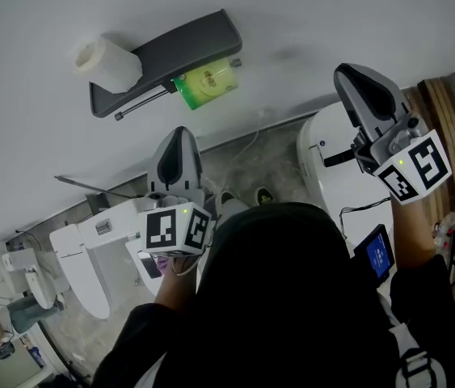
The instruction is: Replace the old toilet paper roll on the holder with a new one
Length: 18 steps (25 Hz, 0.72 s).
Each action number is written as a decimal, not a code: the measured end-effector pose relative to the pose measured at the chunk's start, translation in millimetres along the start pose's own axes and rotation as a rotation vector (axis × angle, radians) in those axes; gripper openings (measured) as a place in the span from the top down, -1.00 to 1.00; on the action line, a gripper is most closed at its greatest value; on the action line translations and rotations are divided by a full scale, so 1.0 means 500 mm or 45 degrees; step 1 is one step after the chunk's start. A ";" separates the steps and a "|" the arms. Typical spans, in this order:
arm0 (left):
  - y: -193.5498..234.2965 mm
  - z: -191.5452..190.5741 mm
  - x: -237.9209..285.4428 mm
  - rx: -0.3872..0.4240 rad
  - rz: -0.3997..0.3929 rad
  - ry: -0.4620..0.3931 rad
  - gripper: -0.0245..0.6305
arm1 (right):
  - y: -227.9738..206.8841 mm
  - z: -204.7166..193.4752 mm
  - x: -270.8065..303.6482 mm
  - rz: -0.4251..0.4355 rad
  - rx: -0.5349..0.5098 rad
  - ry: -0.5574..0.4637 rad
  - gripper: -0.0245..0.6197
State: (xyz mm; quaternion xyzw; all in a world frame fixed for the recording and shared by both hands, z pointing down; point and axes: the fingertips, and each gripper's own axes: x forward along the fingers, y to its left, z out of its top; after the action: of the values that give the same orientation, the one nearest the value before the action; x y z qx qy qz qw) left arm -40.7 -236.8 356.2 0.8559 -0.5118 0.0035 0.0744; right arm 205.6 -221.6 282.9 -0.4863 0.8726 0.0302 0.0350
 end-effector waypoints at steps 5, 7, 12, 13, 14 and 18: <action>-0.004 -0.005 0.006 0.003 -0.006 0.010 0.85 | -0.013 -0.039 -0.021 -0.044 0.025 0.046 0.82; -0.009 -0.008 0.010 0.001 -0.012 0.014 0.85 | -0.014 -0.047 -0.023 -0.048 0.022 0.062 0.82; -0.014 -0.007 0.020 0.002 -0.026 0.010 0.85 | -0.016 -0.054 -0.021 -0.048 0.032 0.069 0.82; -0.014 -0.007 0.021 0.002 -0.028 0.010 0.85 | -0.017 -0.053 -0.021 -0.049 0.033 0.068 0.82; -0.014 -0.006 0.022 0.002 -0.030 0.010 0.85 | -0.018 -0.053 -0.020 -0.049 0.033 0.068 0.82; -0.013 -0.008 0.023 0.008 -0.033 0.016 0.85 | -0.021 -0.061 -0.016 -0.064 0.030 0.090 0.82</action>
State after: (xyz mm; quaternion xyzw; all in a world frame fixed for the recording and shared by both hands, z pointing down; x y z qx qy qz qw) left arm -29.4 -243.3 360.2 0.8625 -0.5003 0.0096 0.0751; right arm 217.7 -222.9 313.9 -0.5084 0.8610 0.0018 0.0108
